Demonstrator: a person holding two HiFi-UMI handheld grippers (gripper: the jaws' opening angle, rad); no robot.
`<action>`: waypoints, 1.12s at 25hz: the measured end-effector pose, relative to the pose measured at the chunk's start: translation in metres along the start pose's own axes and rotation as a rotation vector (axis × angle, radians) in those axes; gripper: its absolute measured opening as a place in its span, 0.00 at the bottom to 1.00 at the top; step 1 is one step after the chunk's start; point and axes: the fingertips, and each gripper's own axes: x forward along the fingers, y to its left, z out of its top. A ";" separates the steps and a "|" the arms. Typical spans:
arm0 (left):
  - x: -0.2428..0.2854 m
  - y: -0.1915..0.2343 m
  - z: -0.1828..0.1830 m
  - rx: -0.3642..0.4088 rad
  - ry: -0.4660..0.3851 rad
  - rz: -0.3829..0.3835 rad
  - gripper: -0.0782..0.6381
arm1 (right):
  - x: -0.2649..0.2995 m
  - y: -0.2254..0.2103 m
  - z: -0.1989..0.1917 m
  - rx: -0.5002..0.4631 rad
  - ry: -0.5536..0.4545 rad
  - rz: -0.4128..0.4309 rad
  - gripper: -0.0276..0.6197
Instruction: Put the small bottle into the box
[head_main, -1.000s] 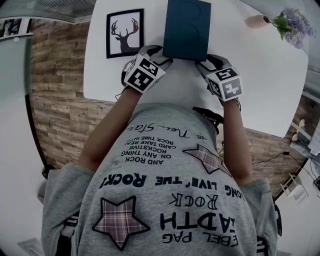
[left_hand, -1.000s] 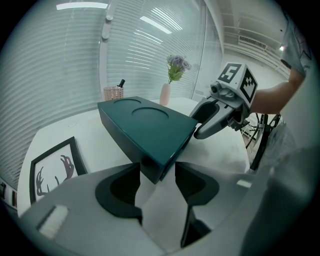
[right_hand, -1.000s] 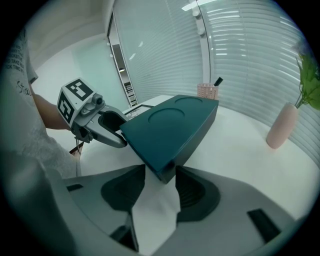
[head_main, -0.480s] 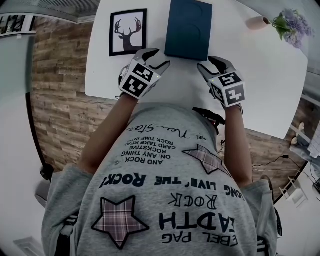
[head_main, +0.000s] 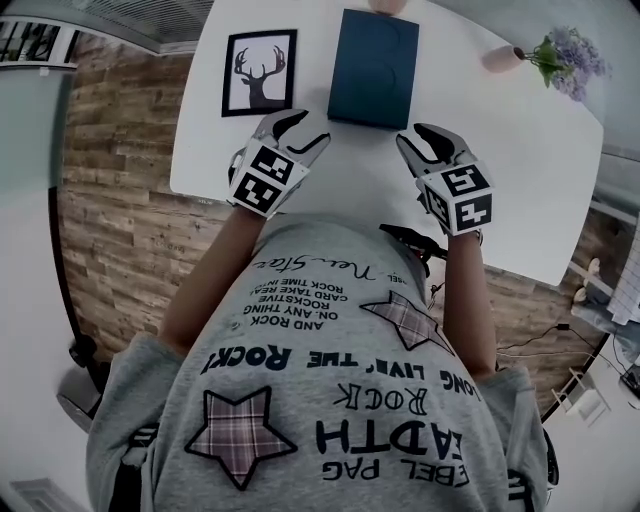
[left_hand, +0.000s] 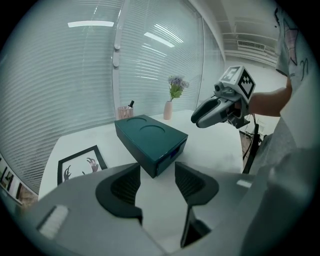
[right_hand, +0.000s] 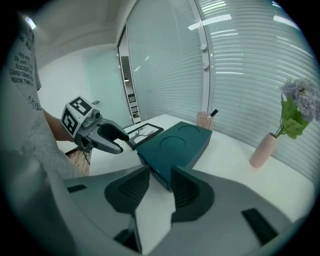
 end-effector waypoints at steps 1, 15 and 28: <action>-0.003 0.000 0.003 0.003 -0.014 0.006 0.42 | -0.003 -0.001 0.003 -0.003 -0.015 -0.010 0.23; -0.070 -0.010 0.070 0.098 -0.309 0.151 0.12 | -0.088 -0.002 0.059 0.020 -0.392 -0.158 0.07; -0.143 -0.022 0.122 0.136 -0.516 0.205 0.12 | -0.153 0.013 0.086 0.091 -0.582 -0.214 0.07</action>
